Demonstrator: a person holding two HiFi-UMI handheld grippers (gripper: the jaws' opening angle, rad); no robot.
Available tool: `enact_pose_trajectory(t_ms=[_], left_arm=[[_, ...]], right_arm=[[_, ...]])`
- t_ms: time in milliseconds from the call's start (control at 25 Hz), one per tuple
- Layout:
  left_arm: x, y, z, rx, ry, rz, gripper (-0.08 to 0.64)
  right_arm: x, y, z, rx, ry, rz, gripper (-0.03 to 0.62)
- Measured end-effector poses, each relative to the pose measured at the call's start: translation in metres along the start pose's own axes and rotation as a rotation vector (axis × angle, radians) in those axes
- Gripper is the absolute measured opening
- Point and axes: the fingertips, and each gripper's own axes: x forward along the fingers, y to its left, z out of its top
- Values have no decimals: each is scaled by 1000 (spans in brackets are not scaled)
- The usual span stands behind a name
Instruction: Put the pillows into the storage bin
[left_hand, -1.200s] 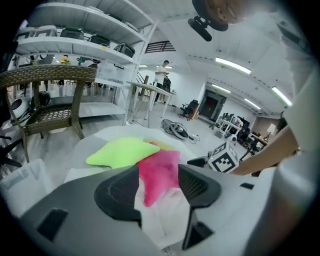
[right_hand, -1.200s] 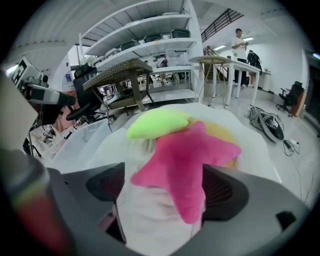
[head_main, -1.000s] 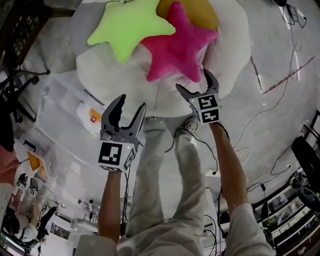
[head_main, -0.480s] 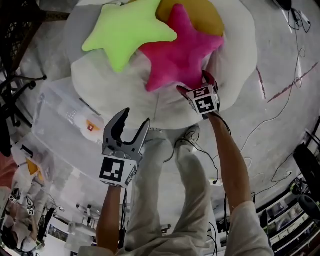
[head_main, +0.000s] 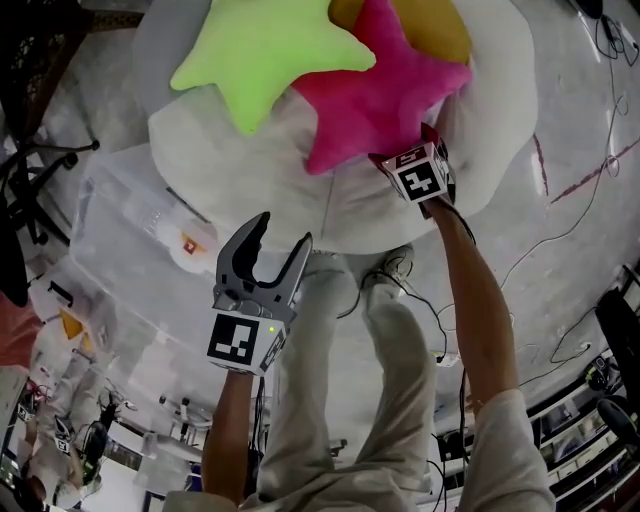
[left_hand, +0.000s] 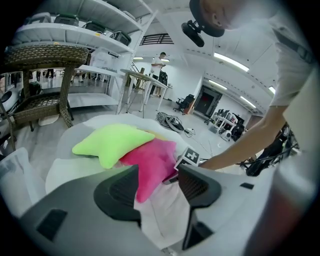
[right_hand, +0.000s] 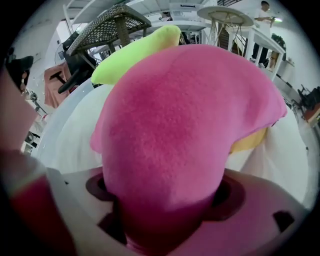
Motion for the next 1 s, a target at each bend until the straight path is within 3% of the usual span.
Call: enact_pose_trajectory(t_ms=[200, 320, 720, 1000], left_arm=[[3, -5, 7, -6, -6, -3, 233], [-5, -12, 6, -17, 5, 3, 233], [-44, -31, 32, -32, -40, 52, 233], [-76, -50, 47, -21, -88, 78, 232]], right_arm=[[-9, 4, 7, 2, 9, 10, 368], [-22, 10, 10, 2, 11, 20, 339], [-82, 34, 3, 60, -14, 37, 318], [-140, 63, -41, 161, -39, 55, 318]])
